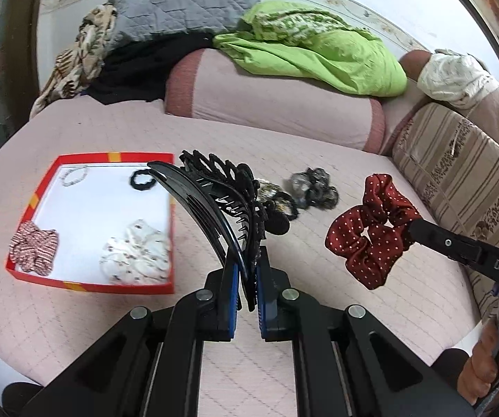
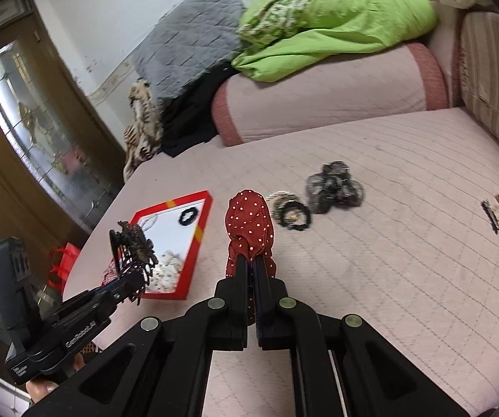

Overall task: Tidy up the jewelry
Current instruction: 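Lower the claw clip and red scrunchie into the tray and open both tools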

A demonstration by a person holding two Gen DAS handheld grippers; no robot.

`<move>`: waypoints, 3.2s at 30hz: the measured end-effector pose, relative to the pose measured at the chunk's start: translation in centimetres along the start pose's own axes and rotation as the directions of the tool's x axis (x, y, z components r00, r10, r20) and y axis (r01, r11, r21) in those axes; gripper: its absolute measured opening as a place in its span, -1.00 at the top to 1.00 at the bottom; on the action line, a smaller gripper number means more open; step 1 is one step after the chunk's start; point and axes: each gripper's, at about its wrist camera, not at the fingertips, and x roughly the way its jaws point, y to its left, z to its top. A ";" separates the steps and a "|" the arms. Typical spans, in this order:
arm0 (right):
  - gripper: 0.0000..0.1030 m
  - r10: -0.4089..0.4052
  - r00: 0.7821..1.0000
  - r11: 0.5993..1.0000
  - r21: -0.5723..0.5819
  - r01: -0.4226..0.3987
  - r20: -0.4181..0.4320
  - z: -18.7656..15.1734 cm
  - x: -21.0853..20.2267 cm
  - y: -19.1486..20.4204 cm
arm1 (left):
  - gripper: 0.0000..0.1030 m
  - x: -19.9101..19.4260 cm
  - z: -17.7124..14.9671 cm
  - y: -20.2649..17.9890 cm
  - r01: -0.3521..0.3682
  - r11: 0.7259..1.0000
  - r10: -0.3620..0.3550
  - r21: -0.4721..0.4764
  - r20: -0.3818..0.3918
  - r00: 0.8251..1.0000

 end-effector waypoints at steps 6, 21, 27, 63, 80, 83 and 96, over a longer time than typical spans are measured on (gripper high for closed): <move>0.92 0.035 0.999 0.998 -0.049 -0.035 -0.014 0.3 1.4 3.3 | 0.84 -0.5 0.4 3.0 -0.046 0.998 0.047 -0.033 0.024 0.999; 0.92 0.088 0.993 0.986 -0.133 -0.099 -0.081 1.8 6.4 9.7 | 0.84 -0.1 3.4 13.4 -0.170 0.974 0.176 -0.149 0.029 0.984; 0.92 0.113 0.987 0.982 -0.138 -0.128 -0.112 2.5 9.5 11.8 | 0.84 1.5 5.1 16.7 -0.211 0.963 0.217 -0.167 0.020 0.976; 0.92 0.129 0.956 0.988 -0.054 -0.148 -0.262 4.4 26.3 13.6 | 0.84 17.5 11.2 23.5 -0.227 0.968 0.207 -0.110 -0.166 0.964; 0.92 0.048 0.944 0.996 -0.052 -0.068 -0.327 3.0 31.9 11.6 | 0.83 21.0 9.3 22.9 -0.284 0.959 0.278 0.004 -0.220 0.935; 0.88 0.038 0.945 0.996 -0.067 -0.063 -0.324 2.8 32.1 11.9 | 0.82 21.0 9.4 22.7 -0.287 0.958 0.281 0.004 -0.218 0.935; 0.12 0.021 0.960 0.995 -0.092 -0.048 -0.281 3.2 30.3 12.0 | 0.14 18.0 10.1 21.5 -0.328 0.944 0.328 0.022 -0.130 0.936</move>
